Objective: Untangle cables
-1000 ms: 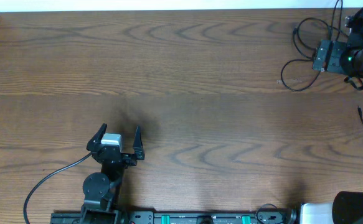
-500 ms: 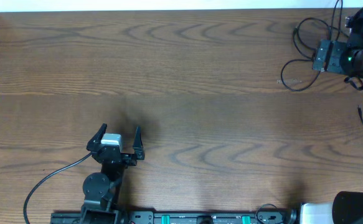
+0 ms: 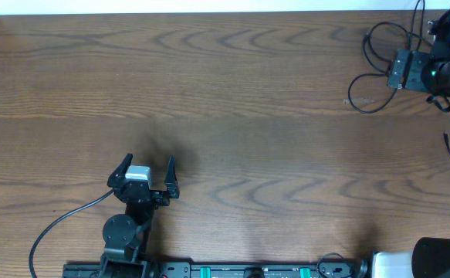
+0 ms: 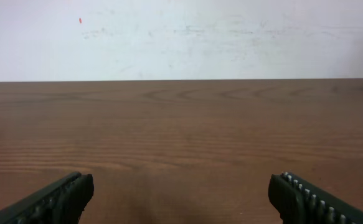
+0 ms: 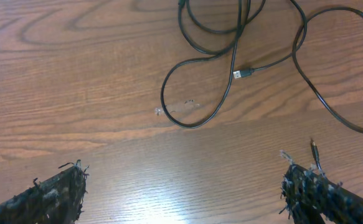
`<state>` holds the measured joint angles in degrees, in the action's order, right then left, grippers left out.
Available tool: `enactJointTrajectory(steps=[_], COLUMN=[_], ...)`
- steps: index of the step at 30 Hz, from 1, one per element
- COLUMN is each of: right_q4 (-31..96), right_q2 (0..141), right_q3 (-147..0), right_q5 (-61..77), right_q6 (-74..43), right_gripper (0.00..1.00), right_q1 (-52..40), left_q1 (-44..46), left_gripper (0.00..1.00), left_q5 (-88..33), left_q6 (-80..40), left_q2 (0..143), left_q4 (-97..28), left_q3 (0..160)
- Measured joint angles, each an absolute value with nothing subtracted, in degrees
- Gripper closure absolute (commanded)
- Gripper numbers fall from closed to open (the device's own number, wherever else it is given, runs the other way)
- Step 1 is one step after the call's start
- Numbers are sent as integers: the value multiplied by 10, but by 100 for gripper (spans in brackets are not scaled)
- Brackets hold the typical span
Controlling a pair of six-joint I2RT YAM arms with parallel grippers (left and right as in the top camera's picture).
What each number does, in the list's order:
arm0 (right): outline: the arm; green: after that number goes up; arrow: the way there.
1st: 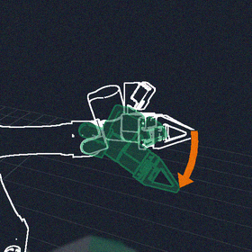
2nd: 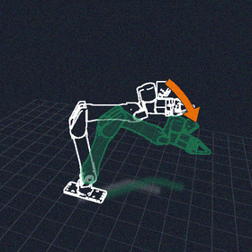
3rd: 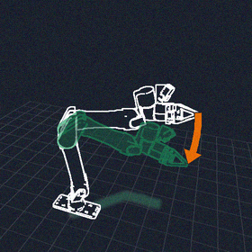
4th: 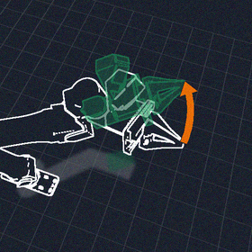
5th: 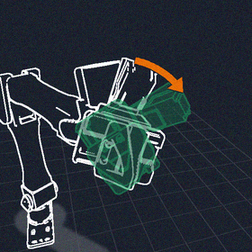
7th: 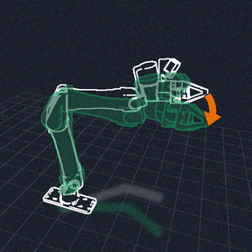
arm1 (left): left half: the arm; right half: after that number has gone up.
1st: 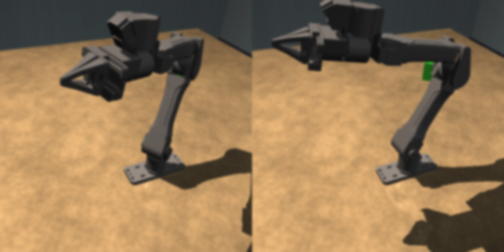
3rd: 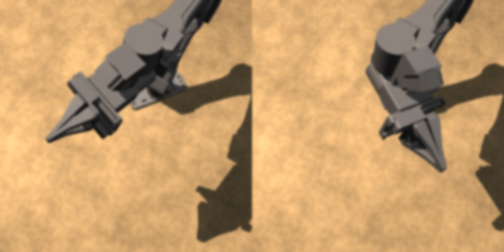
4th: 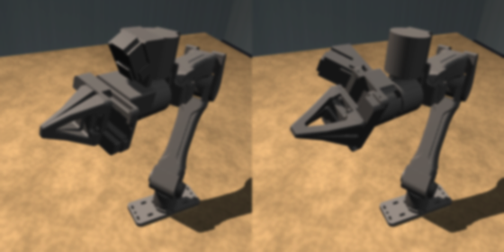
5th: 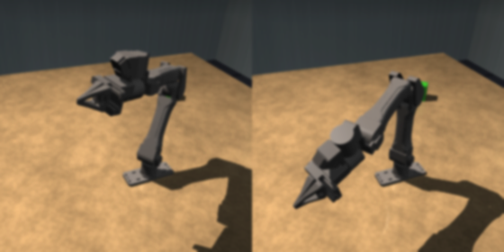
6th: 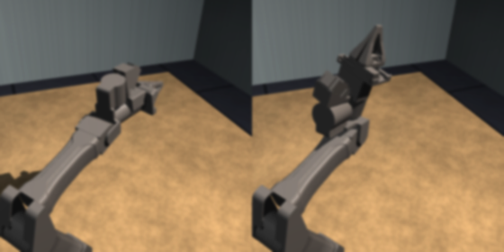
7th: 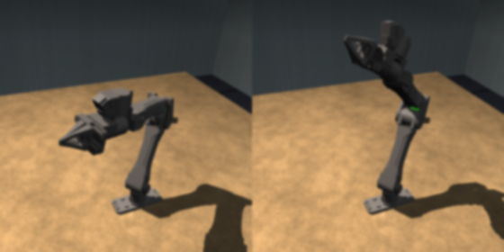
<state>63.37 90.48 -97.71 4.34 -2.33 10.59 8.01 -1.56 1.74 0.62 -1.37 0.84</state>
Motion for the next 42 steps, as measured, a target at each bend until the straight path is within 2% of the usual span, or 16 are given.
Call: enactJointTrajectory(steps=[18, 19, 20, 21, 22, 30, 34, 36, 38, 41, 42], right_q4=[634, 634, 634, 630, 622, 542, 443, 340, 244, 28, -58], right_q2=[905, 905, 905, 905, 905, 881, 841, 806, 765, 696, 651], right_q3=[-977, -977, -977, -977, -977, -975, -933, -865, -780, -615, -519], right_q5=[43, 43, 42, 41, 40, 35, 35, 34, 34, 34, 35], right_q6=[-23, -23, -23, -23, -25, -91, -101, -103, -103, -104, -105], right_gripper=[1, 27, 29, 23, 1, 1, 1, 1, 1, 1, 1], right_q1=[106, 106, 106, 106, 106, 91, 69, 60, 50, 35, 28], left_q1=[80, 80, 80, 80, 80, 80, 80, 80, 80, 80, 80], left_gripper=[5, 5, 5, 5, 5, 5, 5, 5, 5, 5, 5], left_q5=[-16, -15, -16, -16, -16, -15, -15, -15, -15, -14, -13], left_q6=[17, 17, 17, 17, 17, 17, 17, 17, 17, 17, 17], left_q2=[6, 6, 6, 6, 6, 6, 6, 6, 6, 6, 6], left_q4=[-14, -14, -14, -14, -14, -14, -15, -15, -16, -18, -19], left_q3=[8, 8, 8, 8, 8, 8, 9, 9, 10, 12, 13])
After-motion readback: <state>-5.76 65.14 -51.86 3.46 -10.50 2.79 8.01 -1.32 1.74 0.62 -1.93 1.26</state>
